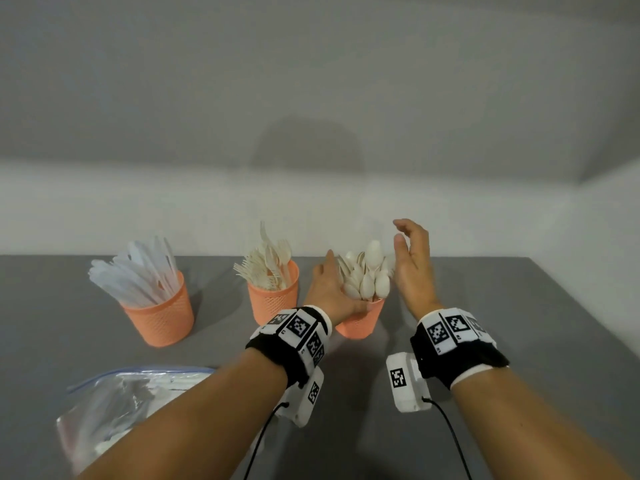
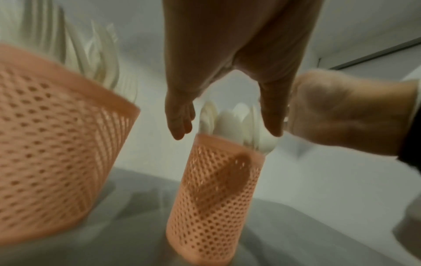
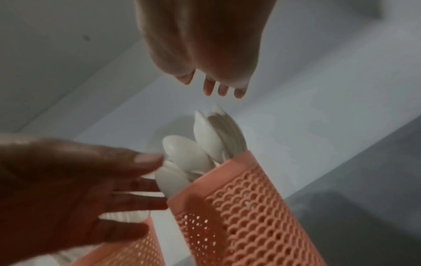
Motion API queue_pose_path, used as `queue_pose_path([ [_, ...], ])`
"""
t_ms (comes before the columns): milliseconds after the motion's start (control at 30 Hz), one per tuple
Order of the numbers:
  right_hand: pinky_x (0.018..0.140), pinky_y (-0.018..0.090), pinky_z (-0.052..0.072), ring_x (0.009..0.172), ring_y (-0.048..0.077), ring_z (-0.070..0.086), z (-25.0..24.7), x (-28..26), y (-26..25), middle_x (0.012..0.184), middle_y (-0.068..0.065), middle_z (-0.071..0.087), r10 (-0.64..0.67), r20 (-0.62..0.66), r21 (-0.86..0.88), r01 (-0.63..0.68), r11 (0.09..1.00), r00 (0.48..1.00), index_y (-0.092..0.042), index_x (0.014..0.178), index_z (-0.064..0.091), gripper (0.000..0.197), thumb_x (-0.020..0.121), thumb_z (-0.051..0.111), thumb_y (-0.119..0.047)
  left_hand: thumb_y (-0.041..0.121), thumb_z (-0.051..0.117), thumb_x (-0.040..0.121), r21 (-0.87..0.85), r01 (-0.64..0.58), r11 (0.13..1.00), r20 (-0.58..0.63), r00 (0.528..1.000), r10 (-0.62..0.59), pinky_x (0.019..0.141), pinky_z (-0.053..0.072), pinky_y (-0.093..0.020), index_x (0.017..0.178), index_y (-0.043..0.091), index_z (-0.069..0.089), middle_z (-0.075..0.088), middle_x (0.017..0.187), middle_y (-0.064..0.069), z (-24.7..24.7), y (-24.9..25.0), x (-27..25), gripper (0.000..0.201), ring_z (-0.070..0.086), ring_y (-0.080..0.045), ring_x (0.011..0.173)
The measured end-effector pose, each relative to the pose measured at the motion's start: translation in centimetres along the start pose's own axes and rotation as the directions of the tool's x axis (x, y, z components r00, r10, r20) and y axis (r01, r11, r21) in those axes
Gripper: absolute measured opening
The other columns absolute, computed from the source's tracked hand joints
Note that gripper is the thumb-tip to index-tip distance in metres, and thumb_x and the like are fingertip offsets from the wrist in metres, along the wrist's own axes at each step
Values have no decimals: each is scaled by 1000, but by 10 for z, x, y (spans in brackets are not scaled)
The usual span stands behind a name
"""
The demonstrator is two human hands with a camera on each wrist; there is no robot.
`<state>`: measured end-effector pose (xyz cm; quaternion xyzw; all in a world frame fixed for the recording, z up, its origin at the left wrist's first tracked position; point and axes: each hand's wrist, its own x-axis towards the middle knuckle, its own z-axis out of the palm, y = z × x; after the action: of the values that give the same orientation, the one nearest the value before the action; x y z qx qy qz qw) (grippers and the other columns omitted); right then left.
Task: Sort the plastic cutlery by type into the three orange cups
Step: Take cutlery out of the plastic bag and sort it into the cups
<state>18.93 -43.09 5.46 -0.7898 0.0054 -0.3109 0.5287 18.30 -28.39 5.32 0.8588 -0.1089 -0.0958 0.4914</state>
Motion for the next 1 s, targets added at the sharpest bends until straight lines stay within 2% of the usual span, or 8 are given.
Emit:
queue_pose_path([
  [133, 101, 26, 31, 119, 13, 39, 14, -10, -17, 125, 2, 52, -139, 79, -236, 154, 959, 987, -14, 124, 53, 31, 94, 42, -15, 21, 69, 79, 159, -203, 966, 11, 979, 204, 91, 42, -24, 123, 10, 52, 56, 113, -2, -35, 8, -32, 49, 54, -17, 105],
  [233, 83, 18, 38, 97, 15, 52, 35, -32, -45, 103, 4, 62, -231, 216, -191, 273, 943, 949, -10, 103, 63, 20, 88, 51, -7, 14, 65, 80, 186, -257, 948, -32, 963, 267, 59, 37, -11, 82, 8, 66, 52, 63, 10, -73, -6, -64, 6, 48, 0, 57],
  [300, 72, 10, 39, 80, 4, 55, 55, -54, -67, 90, -2, 63, -169, 422, -68, 217, 974, 891, -10, 94, 65, 17, 87, 52, -1, 15, 65, 79, 323, -188, 928, -81, 971, 225, 52, 32, -10, 62, 14, 57, 44, 52, 11, -103, -28, -83, 20, 40, -2, 47],
  [400, 68, 10, 41, 65, -3, 54, 94, -92, -89, 80, -5, 61, -113, 724, -13, 177, 984, 681, -2, 94, 68, 16, 86, 55, 2, 19, 65, 79, 496, 4, 869, -67, 997, 34, 64, 38, -26, 51, 20, 42, 43, 56, 5, -148, -70, -106, 37, 39, -7, 53],
  [533, 79, 30, 50, 80, 19, 63, 148, -141, -99, 92, 10, 69, -38, 873, -39, 149, 988, 486, -2, 99, 69, 19, 88, 53, -1, 38, 61, 83, 730, 272, 626, -171, 961, -219, 99, 37, -41, 83, 25, 70, 49, 118, -3, -179, -117, -138, 16, 44, -23, 114],
  [667, 89, 24, 44, 101, 25, 62, 179, -171, -88, 108, 10, 68, 157, 904, -283, 281, 917, 397, -6, 101, 70, 22, 86, 53, -6, 44, 58, 82, 751, 414, 515, -156, 869, -470, 104, 33, -41, 110, 28, 65, 39, 135, -3, -175, -158, -158, 33, 42, -26, 126],
  [833, 82, 26, 39, 107, 24, 54, 176, -189, -83, 118, 10, 58, 269, 923, -378, 509, 773, 276, -8, 113, 55, 37, 80, 64, -24, 15, 63, 76, 558, 438, 705, -66, 870, -488, 90, 47, -29, 137, 24, 37, 49, 128, -15, -170, -185, -177, 67, 55, -30, 113],
  [1000, 97, 37, 43, 117, 29, 53, 179, -205, -82, 126, 9, 56, 280, 891, -437, 515, 737, 356, -13, 125, 47, 48, 81, 59, -30, -10, 61, 72, 66, 368, 928, -139, 924, -357, 84, 45, -28, 136, 17, 38, 58, 115, -15, -171, -181, -184, 73, 56, -29, 101],
])
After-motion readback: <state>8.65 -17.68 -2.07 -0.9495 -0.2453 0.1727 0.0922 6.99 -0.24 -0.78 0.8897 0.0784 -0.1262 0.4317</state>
